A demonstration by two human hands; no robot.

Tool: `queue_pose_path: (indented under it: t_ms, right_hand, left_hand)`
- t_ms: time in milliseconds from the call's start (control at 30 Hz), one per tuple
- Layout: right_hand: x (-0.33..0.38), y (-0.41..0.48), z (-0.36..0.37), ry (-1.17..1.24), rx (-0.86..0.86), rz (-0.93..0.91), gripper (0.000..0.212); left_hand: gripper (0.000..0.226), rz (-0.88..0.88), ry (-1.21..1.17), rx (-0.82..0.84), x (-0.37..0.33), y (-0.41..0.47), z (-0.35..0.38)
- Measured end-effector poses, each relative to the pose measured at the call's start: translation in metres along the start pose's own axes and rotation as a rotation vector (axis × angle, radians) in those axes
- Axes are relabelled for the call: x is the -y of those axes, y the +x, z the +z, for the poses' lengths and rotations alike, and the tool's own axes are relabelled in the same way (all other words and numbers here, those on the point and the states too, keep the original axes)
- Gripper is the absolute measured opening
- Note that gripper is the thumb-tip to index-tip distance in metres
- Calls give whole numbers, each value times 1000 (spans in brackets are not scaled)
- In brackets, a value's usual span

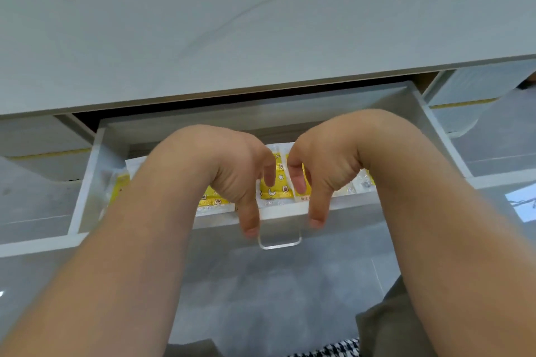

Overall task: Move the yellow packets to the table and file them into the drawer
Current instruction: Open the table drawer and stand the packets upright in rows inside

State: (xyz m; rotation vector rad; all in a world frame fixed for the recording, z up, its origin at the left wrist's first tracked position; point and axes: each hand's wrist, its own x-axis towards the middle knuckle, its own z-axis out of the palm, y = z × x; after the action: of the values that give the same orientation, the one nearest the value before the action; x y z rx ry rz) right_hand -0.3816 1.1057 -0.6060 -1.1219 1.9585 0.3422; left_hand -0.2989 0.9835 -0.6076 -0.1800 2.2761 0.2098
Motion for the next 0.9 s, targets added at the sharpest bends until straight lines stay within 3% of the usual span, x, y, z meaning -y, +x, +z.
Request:
queue_pose_path:
  t_ms: [100,300,467,567,633,733,800,900]
  right_hand:
    - [0,-4,-3,-15,-181,-9,54]
    - [-4,-8,-8,66,-497,87,58]
    - [-4,3,-2,-136,-796,321,103]
    - [-11,8,-3,-50,-817,372,127]
    - [-20,9,-5,-15,-800,343,124]
    - [-29,11,-6,-24,-828,304,98]
    - [-31,14,-4,-24,-902,299,80]
    - [-34,22,-1,-22,-1021,312,75]
  left_hand:
    - [90,-31,10,-125,4,-1,-5]
    - [92,-151,1,-523,12,0,-12]
    - [109,-146,63,-819,20,8,-9]
    - [118,-149,7,-839,26,9,-9]
    - [112,-168,-22,-816,27,9,-10]
    - [98,-187,-18,-844,28,13,-11]
    - [93,-215,32,-899,31,17,-11]
    - [84,-244,61,-997,37,25,-10]
